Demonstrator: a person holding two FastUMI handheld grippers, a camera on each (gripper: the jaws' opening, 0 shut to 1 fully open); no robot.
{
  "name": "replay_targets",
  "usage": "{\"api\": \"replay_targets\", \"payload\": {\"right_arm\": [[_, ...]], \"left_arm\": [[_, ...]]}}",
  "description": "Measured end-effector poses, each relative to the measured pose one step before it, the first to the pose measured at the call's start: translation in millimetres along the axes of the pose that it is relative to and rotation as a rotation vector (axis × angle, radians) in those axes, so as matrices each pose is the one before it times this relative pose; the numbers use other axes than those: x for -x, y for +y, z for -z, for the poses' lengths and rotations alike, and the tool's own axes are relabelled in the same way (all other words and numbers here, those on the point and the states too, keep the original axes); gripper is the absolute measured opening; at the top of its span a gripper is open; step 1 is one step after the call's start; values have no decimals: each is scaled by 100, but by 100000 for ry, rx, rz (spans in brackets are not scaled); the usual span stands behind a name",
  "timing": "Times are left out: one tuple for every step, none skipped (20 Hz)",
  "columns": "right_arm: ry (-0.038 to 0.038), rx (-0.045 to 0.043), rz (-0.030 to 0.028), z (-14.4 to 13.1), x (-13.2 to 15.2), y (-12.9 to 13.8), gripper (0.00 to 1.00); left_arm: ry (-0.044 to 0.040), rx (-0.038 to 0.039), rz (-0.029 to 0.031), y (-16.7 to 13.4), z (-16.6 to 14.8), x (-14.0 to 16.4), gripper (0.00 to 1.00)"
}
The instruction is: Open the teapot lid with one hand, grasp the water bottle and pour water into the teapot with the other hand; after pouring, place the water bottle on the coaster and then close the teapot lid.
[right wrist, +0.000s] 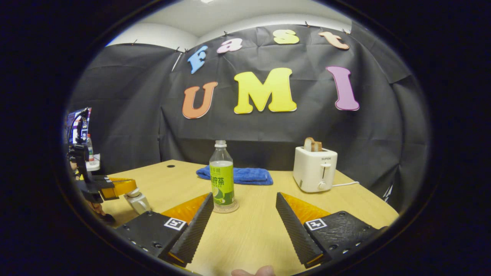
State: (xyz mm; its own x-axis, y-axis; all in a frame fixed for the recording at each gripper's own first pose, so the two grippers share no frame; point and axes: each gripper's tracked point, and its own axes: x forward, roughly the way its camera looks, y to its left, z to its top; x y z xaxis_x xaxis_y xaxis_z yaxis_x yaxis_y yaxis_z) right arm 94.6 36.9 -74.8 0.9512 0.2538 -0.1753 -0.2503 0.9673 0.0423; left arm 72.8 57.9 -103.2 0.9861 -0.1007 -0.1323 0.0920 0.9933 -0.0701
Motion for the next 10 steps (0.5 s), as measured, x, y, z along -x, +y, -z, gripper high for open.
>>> {"api": "replay_targets", "payload": {"right_arm": [[-278, 41, 70, -99, -28, -32, 97], [-227, 3, -280, -17, 127, 34, 96], [-471, -31, -530, -171, 77, 91, 96], [-816, -82, -684, -176, 84, 179, 97], [-708, 387, -100, -186, 32, 32, 96], [-567, 535, 27, -18, 157, -29, 96], [-276, 460, 95, -74, 79, 11, 96], [-225, 145, 176, -41, 128, 105, 96], [-96, 94, 85, -20, 7, 27, 96], [-176, -56, 372, -22, 36, 32, 96]], "left_arm": [[20, 169, -69, 4, 29, 1, 5], [372, -270, -209, 36, 78, 27, 5], [322, -405, -485, -64, 106, -3, 5], [987, -404, -827, 236, 244, -55, 5], [699, 226, -196, 158, 380, -153, 5], [563, 526, 468, -302, 125, 18, 5], [280, -136, -370, 18, 58, 2, 6], [296, -343, -499, 43, -36, 25, 7], [691, -448, -167, -115, 23, -24, 7], [226, -1304, -2131, 331, -125, 164, 7]]}}
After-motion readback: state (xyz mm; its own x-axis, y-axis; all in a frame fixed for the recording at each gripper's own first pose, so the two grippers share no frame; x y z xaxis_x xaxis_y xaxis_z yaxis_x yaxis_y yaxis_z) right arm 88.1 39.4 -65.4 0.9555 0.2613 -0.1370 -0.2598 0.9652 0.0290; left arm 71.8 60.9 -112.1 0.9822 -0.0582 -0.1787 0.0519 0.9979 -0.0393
